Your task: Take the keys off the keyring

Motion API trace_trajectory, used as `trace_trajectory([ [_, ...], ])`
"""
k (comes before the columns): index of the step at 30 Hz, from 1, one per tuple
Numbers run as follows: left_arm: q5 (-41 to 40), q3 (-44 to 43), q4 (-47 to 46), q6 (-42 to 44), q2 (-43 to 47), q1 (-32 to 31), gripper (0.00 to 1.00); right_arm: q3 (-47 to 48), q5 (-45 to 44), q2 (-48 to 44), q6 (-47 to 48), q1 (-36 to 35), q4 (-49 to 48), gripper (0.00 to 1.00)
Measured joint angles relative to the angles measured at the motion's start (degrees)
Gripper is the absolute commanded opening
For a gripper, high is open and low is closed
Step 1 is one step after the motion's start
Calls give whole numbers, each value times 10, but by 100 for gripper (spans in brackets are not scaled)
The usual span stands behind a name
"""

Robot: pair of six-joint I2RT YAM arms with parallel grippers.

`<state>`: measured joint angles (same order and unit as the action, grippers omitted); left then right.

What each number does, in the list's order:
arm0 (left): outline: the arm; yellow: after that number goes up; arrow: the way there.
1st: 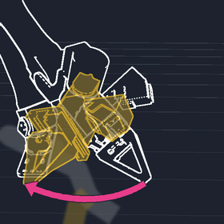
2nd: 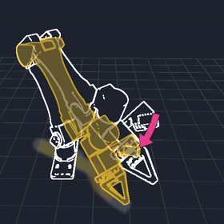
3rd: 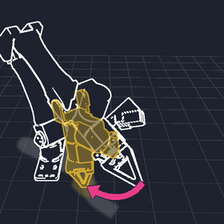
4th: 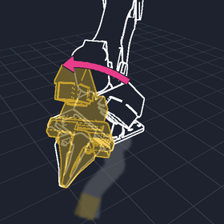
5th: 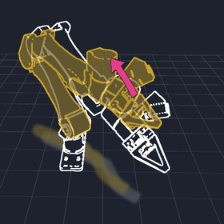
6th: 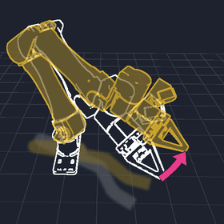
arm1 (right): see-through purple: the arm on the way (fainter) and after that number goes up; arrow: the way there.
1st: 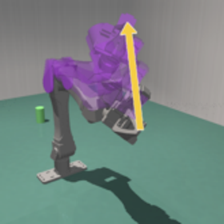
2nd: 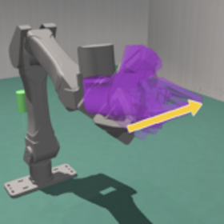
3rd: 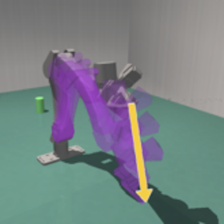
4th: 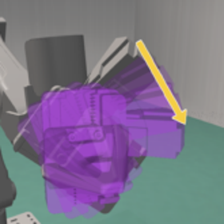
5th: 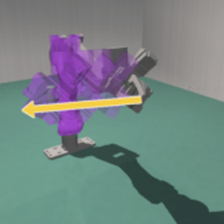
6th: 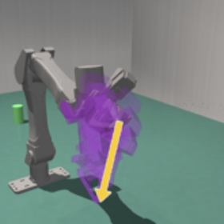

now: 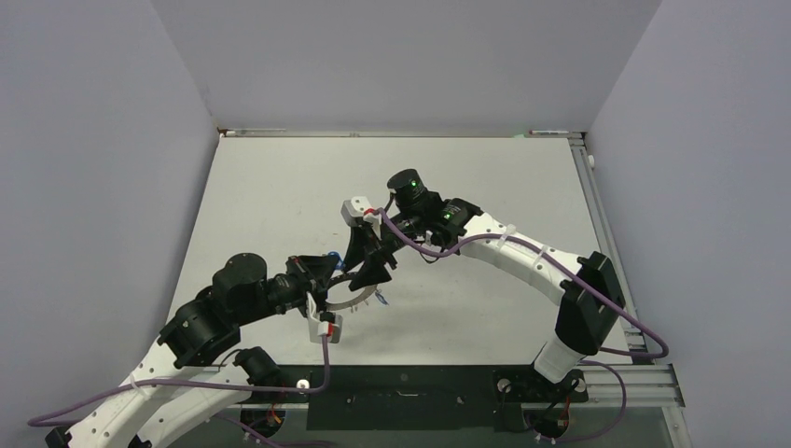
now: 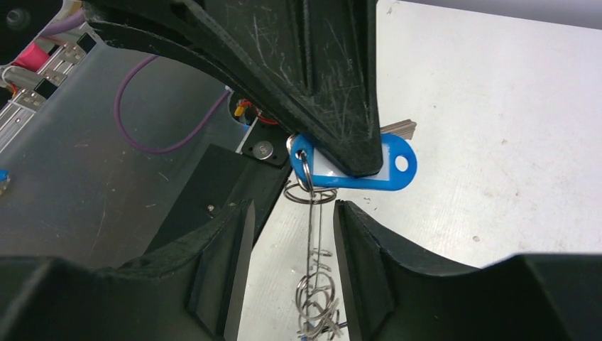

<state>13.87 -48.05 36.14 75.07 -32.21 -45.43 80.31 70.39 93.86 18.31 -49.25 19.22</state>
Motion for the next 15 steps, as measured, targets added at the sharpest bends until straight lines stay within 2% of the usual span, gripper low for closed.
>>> trace_trajectory([
  [15, -2, 16, -4, 7, 4, 4, 0, -4, -5, -18, 29, 0, 48, 45],
])
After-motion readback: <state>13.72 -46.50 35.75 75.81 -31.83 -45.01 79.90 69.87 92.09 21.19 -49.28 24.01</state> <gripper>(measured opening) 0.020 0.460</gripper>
